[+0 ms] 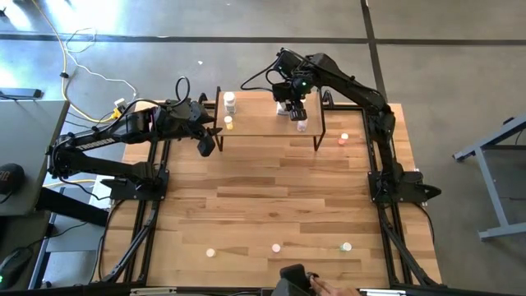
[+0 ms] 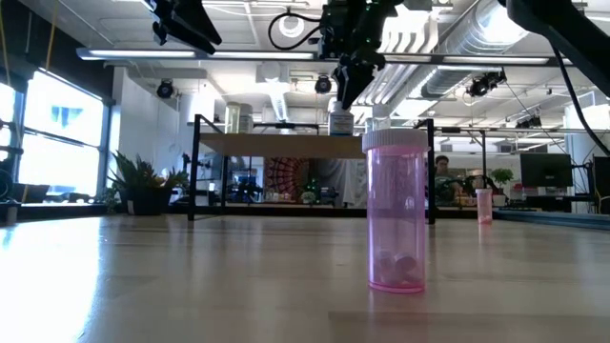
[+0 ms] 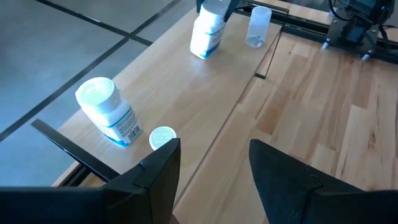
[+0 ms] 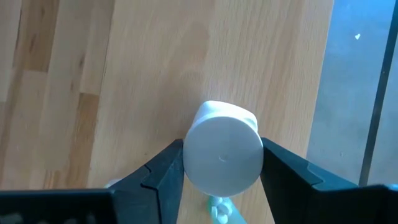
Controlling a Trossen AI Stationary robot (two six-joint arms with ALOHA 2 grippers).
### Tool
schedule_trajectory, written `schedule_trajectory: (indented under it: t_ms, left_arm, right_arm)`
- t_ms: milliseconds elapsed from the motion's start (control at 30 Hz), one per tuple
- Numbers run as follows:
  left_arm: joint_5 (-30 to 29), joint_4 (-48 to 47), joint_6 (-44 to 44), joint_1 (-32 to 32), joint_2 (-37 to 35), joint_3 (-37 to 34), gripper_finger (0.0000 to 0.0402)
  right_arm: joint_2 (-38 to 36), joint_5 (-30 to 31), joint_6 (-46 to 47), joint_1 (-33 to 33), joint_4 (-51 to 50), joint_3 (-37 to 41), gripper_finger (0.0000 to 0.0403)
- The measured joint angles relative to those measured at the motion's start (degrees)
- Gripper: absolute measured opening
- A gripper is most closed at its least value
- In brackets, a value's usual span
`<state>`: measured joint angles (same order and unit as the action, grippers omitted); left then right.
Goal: Pick and place medicine bottles onto shelf by color
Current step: Put the white pill bottle on the shelf
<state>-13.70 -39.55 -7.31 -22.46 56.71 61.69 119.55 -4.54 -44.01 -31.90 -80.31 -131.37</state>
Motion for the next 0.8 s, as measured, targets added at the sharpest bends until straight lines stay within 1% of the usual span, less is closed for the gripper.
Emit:
schedule_trajectory:
  t_ms: [167, 267, 600, 800]
  left_arm:
    - [-0.02, 0.00, 0.00, 0.00, 0.00, 0.00, 0.0180]
    - [-0.02, -0.02, 0.00, 0.00, 0.00, 0.00, 0.0180]
    - [0.01, -0.01, 0.00, -0.02, 0.00, 0.00, 0.0180]
    - [0.00, -0.02, 0.00, -0.01, 0.00, 0.00, 0.0180]
  right_arm:
    - [0.10, 0.04, 0.00, 0.02, 0.58, 0.02, 0.0200]
    - [0.18, 0.85, 0.00, 0.02, 0.65, 0.04, 0.0210]
    - [0.18, 1.36, 0.00, 0.02, 1.20, -0.12, 0.0212]
    - [0.15, 1.33, 0.66, 0.02, 1.28, -3.10, 0.0213]
